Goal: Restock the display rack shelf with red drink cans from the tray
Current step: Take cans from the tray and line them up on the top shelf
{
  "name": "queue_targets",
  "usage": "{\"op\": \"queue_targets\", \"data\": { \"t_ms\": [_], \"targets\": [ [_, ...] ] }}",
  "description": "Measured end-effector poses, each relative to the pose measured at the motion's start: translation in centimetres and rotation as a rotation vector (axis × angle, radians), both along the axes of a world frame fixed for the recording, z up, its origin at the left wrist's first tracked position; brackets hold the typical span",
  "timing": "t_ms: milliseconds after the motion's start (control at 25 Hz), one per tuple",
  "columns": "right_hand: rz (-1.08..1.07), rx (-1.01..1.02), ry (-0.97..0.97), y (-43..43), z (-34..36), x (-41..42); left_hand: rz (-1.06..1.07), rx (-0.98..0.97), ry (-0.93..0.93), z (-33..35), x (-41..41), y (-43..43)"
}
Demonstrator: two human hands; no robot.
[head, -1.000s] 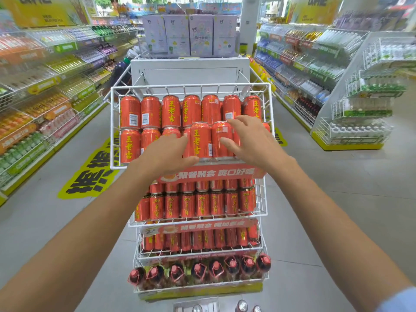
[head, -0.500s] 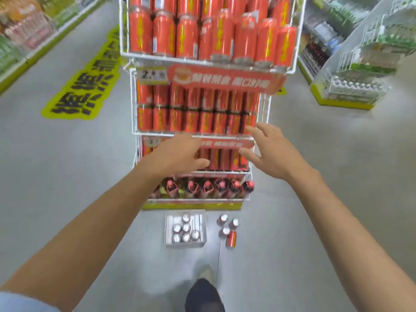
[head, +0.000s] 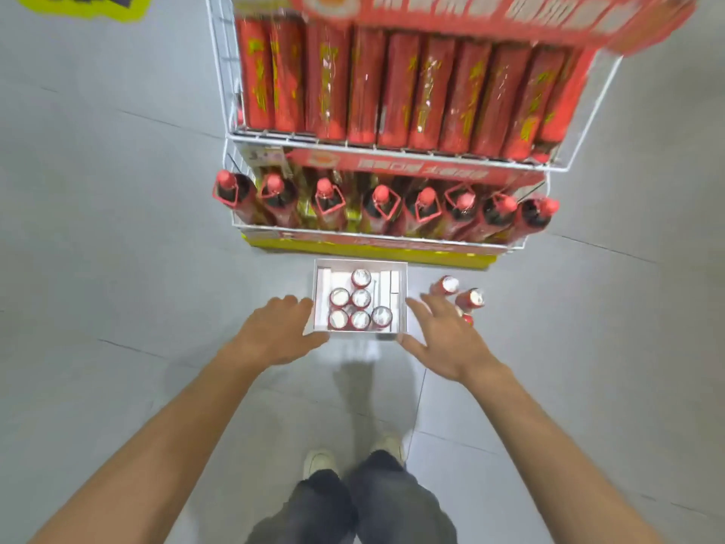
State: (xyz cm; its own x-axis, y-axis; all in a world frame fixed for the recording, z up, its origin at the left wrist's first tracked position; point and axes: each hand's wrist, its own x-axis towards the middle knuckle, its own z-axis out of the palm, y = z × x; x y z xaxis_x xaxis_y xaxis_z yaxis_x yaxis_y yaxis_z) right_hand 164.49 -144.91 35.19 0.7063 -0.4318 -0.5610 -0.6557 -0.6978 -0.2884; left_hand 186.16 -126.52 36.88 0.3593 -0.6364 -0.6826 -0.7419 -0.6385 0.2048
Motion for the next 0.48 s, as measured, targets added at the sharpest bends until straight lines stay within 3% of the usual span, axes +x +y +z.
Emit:
{"op": "queue_targets", "data": {
  "t_ms": [280, 480],
  "targets": [
    [0.004, -0.044, -0.011, -2.9, -25.6, 5.3, 0.071, -0.104, 0.026, -26.0, 1.8, -4.8],
    [-0.015, -0.111, -0.069, -5.6, -38.3, 9.4, 0.04, -0.154, -0.021, -39.5, 2.8, -9.0]
  ]
}}
